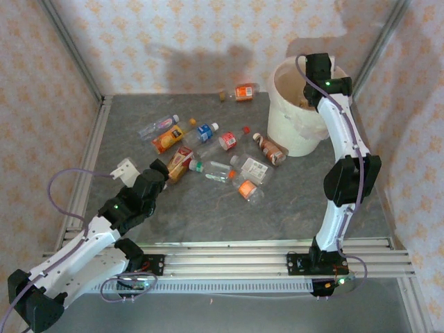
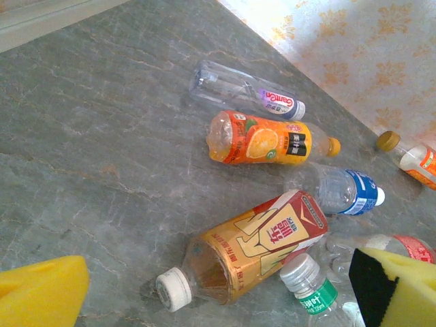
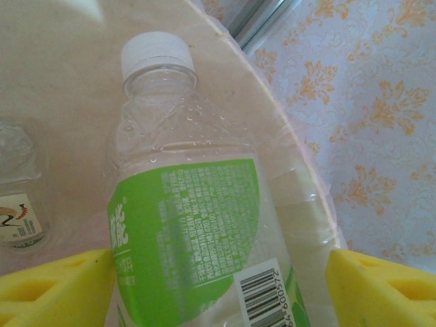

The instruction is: Put the plastic bottles in the bin

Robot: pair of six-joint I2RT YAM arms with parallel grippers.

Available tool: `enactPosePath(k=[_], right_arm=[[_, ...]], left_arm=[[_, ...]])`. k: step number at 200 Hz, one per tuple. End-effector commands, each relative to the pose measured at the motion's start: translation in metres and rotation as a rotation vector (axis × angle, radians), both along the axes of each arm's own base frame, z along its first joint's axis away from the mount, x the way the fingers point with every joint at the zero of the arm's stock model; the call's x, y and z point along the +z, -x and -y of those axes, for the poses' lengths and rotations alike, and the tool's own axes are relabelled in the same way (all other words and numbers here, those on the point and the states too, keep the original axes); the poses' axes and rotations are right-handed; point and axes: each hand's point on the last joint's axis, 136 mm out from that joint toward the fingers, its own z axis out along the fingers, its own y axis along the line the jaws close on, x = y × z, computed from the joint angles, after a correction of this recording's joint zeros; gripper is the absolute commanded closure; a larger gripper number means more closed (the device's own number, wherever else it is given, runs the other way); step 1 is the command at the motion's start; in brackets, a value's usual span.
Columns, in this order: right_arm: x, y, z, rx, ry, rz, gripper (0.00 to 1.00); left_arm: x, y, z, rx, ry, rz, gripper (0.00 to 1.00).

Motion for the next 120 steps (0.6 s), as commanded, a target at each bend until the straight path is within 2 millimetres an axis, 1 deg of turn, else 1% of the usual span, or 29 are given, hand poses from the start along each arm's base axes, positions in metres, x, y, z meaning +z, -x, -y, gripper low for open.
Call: enactPosePath(k=[1, 19, 33, 42, 68, 91, 109, 120], right_arm=[[0.013, 0.007, 0.004, -0.044, 0.021, 0.019, 0.17], [0.017, 0.007, 0.0, -0.031, -0.003, 0.036, 0.11], [0.019, 0.006, -0.005, -0.011, -0.034, 0.049, 0.03], [0.022, 0.007, -0.008, -0.001, -0.051, 0.061, 0.0], [0.04, 0.013, -0.012, -0.004, -0.078, 0.114, 0.01], [0.063, 0.022, -0.015, -0.006, -0.113, 0.184, 0.01], [0.079, 0.032, -0.023, 0.024, -0.176, 0.241, 0.01], [0.087, 0.038, -0.033, 0.068, -0.233, 0.275, 0.01]], left_arm=[[-0.004, 0.004, -0.012, 0.058, -0.032, -0.016, 0.0], [-0.005, 0.002, -0.01, 0.052, -0.027, -0.019, 0.0], [-0.006, -0.001, -0.008, 0.044, -0.025, -0.023, 0.0], [-0.007, -0.003, -0.006, 0.037, -0.027, -0.029, 0.0], [-0.011, -0.012, 0.003, -0.027, -0.062, -0.073, 0.0], [-0.026, -0.021, 0.007, -0.094, -0.116, -0.177, 0.0], [-0.037, -0.031, 0.018, -0.208, -0.131, -0.266, 0.0], [-0.04, -0.036, 0.025, -0.276, -0.152, -0.318, 0.0]])
